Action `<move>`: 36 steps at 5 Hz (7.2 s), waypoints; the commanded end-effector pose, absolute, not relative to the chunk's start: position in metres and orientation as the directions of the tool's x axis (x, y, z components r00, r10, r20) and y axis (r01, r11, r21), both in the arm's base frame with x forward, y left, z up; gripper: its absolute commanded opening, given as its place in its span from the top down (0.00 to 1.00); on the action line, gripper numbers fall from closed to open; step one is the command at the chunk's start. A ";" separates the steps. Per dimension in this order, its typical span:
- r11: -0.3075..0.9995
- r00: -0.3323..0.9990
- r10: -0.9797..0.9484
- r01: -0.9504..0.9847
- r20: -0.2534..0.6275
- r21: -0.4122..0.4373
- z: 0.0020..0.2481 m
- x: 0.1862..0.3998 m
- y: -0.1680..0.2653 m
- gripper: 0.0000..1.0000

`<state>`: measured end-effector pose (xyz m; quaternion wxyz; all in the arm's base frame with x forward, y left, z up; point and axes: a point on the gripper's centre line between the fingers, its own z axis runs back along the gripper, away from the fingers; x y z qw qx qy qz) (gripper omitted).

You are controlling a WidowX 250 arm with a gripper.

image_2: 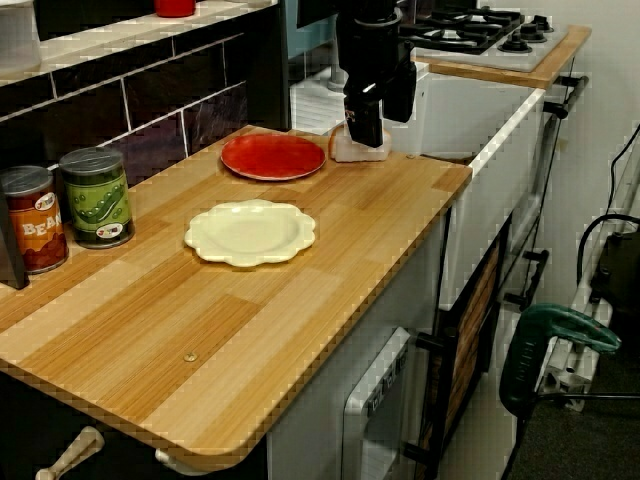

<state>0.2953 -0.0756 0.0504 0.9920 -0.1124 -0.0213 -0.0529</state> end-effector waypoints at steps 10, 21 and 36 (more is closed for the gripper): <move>0.968 0.990 -0.026 0.059 0.139 -0.245 0.061 0.300 -0.040 0.00; 0.976 0.990 0.039 -0.008 0.139 -0.218 0.036 0.288 -0.002 0.00; 0.181 0.247 -0.955 0.923 0.162 -0.339 0.087 0.306 -0.063 0.00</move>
